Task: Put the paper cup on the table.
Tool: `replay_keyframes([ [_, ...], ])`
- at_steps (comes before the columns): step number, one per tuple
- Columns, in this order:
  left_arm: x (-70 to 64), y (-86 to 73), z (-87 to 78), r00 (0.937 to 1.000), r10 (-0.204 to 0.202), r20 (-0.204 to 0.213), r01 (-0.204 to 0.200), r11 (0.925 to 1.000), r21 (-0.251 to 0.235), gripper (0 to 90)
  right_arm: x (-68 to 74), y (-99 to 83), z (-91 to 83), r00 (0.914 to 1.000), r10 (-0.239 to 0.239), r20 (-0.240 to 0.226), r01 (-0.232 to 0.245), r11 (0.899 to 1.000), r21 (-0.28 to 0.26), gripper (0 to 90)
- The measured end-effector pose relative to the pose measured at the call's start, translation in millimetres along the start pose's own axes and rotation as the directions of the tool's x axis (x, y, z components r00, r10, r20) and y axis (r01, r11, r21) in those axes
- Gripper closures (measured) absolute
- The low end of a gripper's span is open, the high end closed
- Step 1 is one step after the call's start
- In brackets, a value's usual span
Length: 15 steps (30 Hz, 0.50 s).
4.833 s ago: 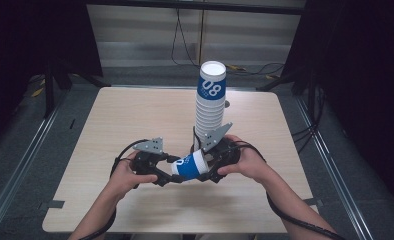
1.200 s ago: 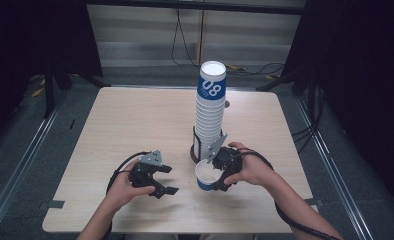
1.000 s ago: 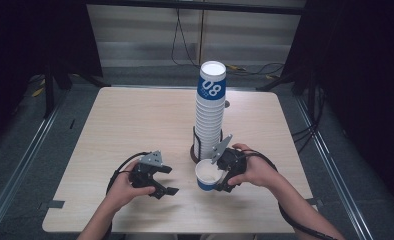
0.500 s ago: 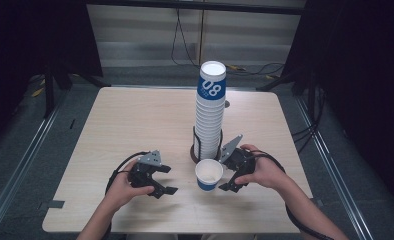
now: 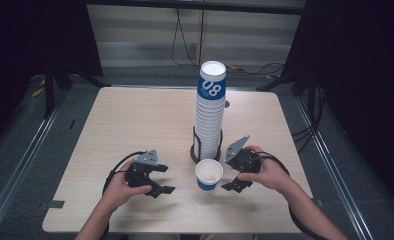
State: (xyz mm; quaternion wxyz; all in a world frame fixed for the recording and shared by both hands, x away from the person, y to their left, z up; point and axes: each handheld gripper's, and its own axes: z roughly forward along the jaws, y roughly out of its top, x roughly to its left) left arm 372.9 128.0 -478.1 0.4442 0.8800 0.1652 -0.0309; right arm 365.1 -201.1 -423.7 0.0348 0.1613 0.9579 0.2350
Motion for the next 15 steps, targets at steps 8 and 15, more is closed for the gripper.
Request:
replay_keyframes([
  [8,0.7,-0.9,-1.8,1.0,-0.005,-0.007,0.005,1.0,0.004,16.1,-1.4,-17.8,-7.9,0.999,0.041,0.015,-0.04,0.998,-0.041,13.1],
  [15,3.3,-1.6,-4.0,0.9998,-0.003,-0.02,0.003,1.0,-0.005,16.1,-3.1,-32.8,-8.2,0.9956,0.088,0.033,-0.085,0.994,-0.07,13.1],
])
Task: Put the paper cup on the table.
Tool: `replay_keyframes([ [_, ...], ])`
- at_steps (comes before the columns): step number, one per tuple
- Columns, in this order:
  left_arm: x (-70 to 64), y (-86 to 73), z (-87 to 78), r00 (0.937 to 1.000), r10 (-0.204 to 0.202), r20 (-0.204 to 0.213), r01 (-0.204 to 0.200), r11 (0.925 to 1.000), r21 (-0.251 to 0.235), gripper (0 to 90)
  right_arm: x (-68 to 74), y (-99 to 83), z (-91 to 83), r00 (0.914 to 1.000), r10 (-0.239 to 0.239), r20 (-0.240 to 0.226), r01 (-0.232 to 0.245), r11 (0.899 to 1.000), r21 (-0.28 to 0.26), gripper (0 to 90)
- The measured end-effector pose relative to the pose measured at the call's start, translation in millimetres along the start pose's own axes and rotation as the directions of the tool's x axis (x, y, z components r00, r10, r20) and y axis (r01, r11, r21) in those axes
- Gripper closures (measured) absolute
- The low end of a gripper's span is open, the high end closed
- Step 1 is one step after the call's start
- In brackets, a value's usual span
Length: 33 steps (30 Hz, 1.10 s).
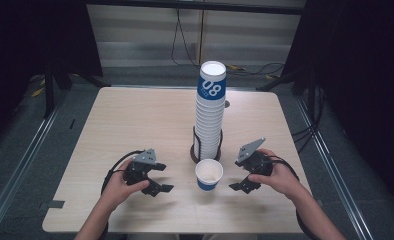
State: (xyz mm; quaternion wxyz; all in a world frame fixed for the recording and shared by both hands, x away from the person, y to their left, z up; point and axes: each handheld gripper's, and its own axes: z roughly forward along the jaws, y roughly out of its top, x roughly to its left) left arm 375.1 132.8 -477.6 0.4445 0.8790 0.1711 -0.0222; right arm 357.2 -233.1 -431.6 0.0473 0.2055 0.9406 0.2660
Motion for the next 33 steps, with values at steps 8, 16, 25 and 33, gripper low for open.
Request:
replay_keyframes([
  [8,1.7,-2.6,-7.0,0.9998,-0.011,-0.016,0.011,0.9999,0.003,16.1,-1.2,-16.8,0.3,0.9986,0.049,0.018,-0.049,0.998,-0.042,13.2],
  [16,4.2,-6.4,-10.5,0.9992,-0.019,-0.034,0.019,0.9998,-0.002,16.0,-3.2,-37.0,-0.6,0.9943,0.099,0.038,-0.097,0.993,-0.066,13.2],
  [25,10.9,-12.9,-13.5,0.9978,-0.034,-0.057,0.035,0.9993,0.017,16.1,-5.9,-61.7,-2.4,0.9854,0.153,0.076,-0.147,0.986,-0.074,13.3],
  [33,16.1,-19.0,-14.1,0.9974,-0.037,-0.062,0.039,0.9989,0.027,16.0,-6.5,-79.3,-1.1,0.9776,0.188,0.095,-0.178,0.978,-0.106,13.4],
])
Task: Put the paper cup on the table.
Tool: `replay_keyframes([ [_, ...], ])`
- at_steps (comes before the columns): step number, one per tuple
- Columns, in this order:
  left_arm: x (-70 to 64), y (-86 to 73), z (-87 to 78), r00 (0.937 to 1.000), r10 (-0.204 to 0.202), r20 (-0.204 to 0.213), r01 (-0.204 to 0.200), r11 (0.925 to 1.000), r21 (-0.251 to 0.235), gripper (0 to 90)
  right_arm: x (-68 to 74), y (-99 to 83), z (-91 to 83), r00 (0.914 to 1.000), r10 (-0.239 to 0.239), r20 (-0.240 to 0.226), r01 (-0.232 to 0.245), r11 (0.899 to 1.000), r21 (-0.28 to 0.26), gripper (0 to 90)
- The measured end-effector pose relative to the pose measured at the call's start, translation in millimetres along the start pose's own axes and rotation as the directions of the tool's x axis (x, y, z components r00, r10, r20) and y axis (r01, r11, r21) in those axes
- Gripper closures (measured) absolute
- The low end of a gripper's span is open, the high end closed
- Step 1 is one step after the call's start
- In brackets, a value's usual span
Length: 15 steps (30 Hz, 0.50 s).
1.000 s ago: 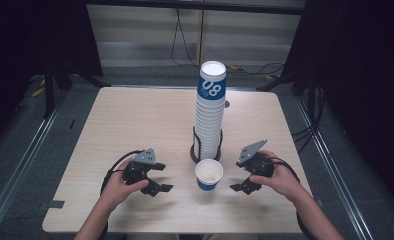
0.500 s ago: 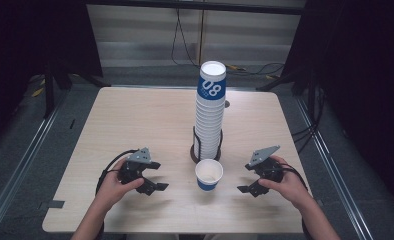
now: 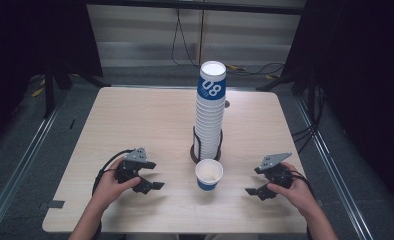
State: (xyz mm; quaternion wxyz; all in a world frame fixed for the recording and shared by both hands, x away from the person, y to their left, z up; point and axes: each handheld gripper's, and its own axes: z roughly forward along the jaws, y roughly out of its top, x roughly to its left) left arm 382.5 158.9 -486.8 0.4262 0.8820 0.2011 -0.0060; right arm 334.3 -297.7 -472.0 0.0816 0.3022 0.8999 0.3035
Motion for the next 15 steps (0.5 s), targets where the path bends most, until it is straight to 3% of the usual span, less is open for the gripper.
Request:
replay_keyframes([
  [5,5.6,-6.7,0.9,0.9997,0.016,-0.019,-0.015,0.9989,0.044,16.1,-2.0,-7.4,-1.8,0.9995,0.012,0.028,-0.012,1.0,-0.018,13.4],
  [8,8.9,-11.8,2.4,0.9998,0.003,-0.019,-0.002,0.9992,0.041,16.1,-4.4,-12.3,-3.0,0.999,0.031,0.032,-0.03,0.999,-0.041,13.4],
  [15,10.8,-15.7,2.4,0.9988,0.016,-0.046,-0.013,0.9981,0.06,16.1,-7.6,-23.7,-3.9,0.9976,0.037,0.059,-0.034,0.998,-0.05,13.4],
])
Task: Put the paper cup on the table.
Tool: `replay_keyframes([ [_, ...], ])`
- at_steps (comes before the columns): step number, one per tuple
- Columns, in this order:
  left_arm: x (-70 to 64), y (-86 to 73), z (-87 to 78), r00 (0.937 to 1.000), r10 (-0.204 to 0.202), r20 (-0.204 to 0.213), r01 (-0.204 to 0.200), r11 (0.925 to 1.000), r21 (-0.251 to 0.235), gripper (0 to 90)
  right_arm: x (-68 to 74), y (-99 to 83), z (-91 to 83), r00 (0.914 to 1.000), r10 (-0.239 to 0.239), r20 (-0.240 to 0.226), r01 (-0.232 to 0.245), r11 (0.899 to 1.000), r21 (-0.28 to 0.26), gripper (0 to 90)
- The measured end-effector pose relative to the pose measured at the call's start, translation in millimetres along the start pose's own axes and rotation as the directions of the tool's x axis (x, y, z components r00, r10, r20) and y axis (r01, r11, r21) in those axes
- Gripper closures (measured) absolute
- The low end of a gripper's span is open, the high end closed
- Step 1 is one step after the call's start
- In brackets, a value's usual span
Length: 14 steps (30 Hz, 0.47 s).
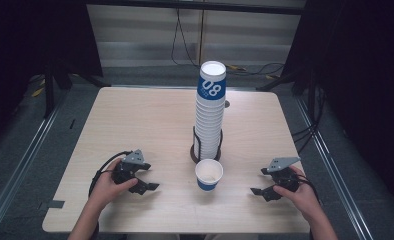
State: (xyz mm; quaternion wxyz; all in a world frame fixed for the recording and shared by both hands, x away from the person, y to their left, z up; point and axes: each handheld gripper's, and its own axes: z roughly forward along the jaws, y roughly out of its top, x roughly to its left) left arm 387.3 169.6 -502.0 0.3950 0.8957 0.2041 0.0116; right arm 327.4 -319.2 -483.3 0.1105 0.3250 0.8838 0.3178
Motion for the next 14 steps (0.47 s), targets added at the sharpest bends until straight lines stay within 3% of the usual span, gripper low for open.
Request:
replay_keyframes([
  [8,3.3,-2.4,1.9,0.9998,0.008,-0.018,-0.008,0.9998,0.016,16.2,-1.5,-4.5,1.5,0.9986,-0.018,0.049,0.018,1.0,0.008,13.4],
  [11,2.9,-2.4,3.1,0.9993,0.026,-0.027,-0.026,0.9995,0.021,15.9,-5.1,-5.8,0.0,0.998,0.02,0.061,-0.019,1.0,-0.021,13.4],
  [14,3.4,-2.6,5.3,0.9989,0.04,-0.024,-0.04,0.9992,0.003,15.6,-5.8,-7.1,0.1,0.9973,0.025,0.069,-0.023,0.999,-0.025,13.4],
])
